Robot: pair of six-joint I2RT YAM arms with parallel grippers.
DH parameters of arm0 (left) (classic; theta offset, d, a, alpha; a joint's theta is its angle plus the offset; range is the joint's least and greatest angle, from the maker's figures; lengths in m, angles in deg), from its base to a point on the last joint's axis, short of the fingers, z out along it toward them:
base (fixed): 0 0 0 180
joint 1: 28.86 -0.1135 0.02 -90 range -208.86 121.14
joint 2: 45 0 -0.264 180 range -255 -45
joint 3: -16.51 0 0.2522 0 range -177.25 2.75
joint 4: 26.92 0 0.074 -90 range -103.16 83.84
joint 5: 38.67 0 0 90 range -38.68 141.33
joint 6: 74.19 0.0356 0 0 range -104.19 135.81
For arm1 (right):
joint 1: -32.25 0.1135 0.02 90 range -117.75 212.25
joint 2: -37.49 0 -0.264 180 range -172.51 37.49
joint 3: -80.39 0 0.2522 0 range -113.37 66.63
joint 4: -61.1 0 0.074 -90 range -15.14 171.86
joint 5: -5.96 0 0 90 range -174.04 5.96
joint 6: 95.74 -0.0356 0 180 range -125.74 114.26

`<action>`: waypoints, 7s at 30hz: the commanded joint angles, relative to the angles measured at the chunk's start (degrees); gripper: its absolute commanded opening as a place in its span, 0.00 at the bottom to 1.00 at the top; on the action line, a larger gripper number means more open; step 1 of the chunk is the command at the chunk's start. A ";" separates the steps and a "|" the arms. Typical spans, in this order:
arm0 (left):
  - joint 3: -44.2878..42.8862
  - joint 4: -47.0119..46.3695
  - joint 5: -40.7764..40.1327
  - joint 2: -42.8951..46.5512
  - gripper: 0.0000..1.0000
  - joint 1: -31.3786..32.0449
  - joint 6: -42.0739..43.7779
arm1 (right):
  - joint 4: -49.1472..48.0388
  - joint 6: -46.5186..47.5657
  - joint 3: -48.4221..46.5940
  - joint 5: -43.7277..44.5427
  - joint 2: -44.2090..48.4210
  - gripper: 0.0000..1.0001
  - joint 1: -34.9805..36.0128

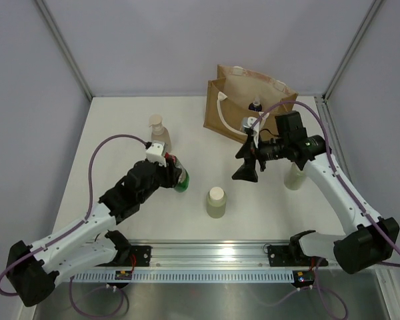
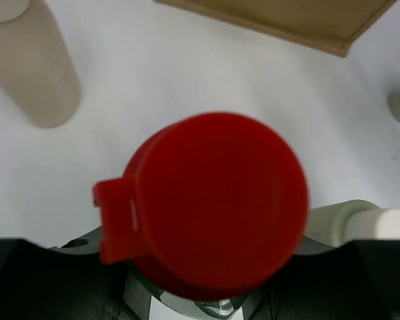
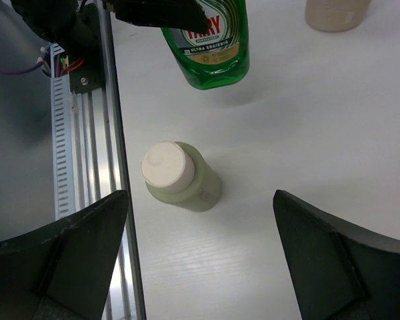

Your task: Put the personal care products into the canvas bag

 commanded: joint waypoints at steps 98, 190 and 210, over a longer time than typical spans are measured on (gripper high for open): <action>-4.21 5.26 20.06 1.95 0.99 15.69 8.80 | 12.46 5.18 -51.59 34.56 -42.15 0.54 -8.38; -18.89 -50.64 39.02 -38.48 0.00 -2.05 -51.49 | -26.03 -10.73 14.15 28.15 -0.14 0.98 13.51; -15.72 -45.46 38.49 -31.90 0.87 -6.88 -49.04 | -22.34 -11.61 9.49 19.45 0.56 0.00 10.43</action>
